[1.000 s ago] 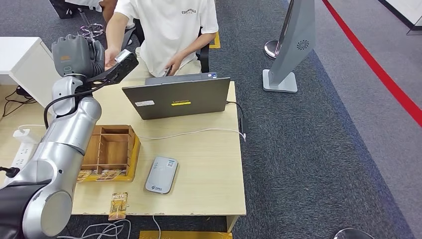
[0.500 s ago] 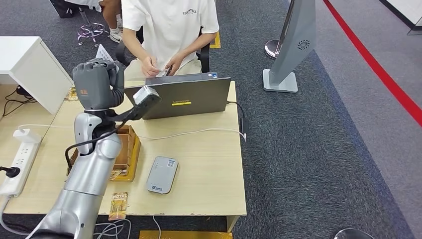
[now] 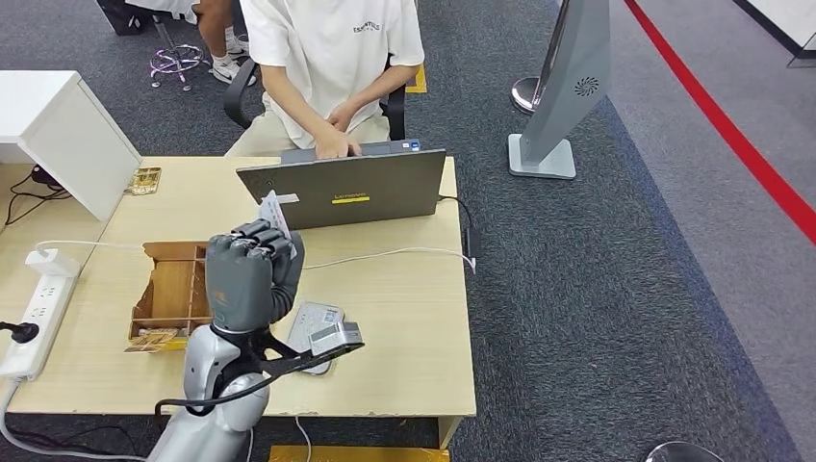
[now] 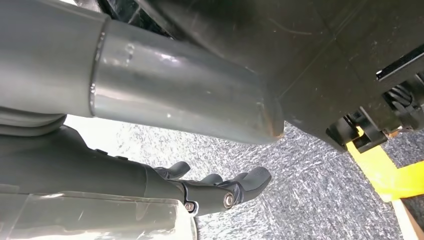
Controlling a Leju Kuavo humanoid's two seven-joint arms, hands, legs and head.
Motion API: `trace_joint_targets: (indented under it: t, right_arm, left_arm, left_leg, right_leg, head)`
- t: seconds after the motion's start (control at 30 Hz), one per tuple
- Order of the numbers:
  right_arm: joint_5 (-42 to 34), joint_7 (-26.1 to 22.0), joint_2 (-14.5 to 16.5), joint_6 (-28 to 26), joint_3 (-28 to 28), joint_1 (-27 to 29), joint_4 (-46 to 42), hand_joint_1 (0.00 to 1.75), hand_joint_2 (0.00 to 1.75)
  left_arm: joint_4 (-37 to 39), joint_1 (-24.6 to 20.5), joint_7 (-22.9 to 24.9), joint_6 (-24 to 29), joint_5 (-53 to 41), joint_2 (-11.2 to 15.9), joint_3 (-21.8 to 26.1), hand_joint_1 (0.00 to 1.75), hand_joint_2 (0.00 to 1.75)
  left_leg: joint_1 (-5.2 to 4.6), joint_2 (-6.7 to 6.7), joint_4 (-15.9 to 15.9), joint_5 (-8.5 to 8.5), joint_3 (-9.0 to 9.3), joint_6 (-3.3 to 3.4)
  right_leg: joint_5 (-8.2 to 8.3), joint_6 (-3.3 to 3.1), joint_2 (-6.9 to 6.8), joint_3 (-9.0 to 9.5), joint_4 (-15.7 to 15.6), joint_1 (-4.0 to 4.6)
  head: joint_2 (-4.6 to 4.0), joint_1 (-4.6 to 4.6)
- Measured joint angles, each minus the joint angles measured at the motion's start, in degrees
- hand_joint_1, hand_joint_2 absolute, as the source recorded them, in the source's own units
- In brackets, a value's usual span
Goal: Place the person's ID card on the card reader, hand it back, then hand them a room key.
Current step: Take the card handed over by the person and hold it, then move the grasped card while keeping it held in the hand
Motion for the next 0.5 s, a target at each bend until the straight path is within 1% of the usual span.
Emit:
trace_joint_targets:
  t: [0.2,0.3,0.37,0.5]
  right_arm:
    - [0.83,0.01,0.00,0.35,-0.07,0.06,0.00,0.00,0.00]
    - [0.90,0.00,0.00,0.44,-0.07,0.06,0.00,0.00,0.00]
    - [0.91,-0.05,0.00,0.50,-0.07,0.06,0.00,0.00,0.00]
    - [0.82,-0.13,0.02,0.51,-0.11,0.05,0.00,0.00,0.00]
  left_arm:
    - [8.19,0.67,-0.84,-0.64,2.20,-0.16,-0.36,1.75,1.75]
    - [10.71,0.65,-0.82,-0.87,2.20,-0.29,-0.37,1.75,1.75]
    - [12.26,0.52,0.01,-2.39,1.74,-0.49,-0.37,1.75,1.75]
    - [17.96,-0.46,3.49,-8.80,0.26,-1.61,-0.35,1.75,1.75]
  left_leg:
    - [0.00,0.02,0.00,0.02,0.01,-0.01]
    - [0.00,0.02,0.00,0.03,0.01,-0.01]
    - [0.00,0.01,0.00,0.02,0.00,-0.01]
    - [0.00,0.01,0.00,0.02,-0.01,-0.01]
  right_leg:
    - [0.05,-0.02,0.01,0.01,0.00,0.00]
    - [0.06,-0.03,0.01,0.01,0.00,0.00]
    - [0.06,-0.03,0.00,0.00,0.00,0.00]
    - [0.05,-0.02,0.01,0.00,0.00,0.00]
  head:
    - [0.00,0.00]
    - [0.00,0.00]
    - [0.00,0.01]
    - [0.00,0.01]
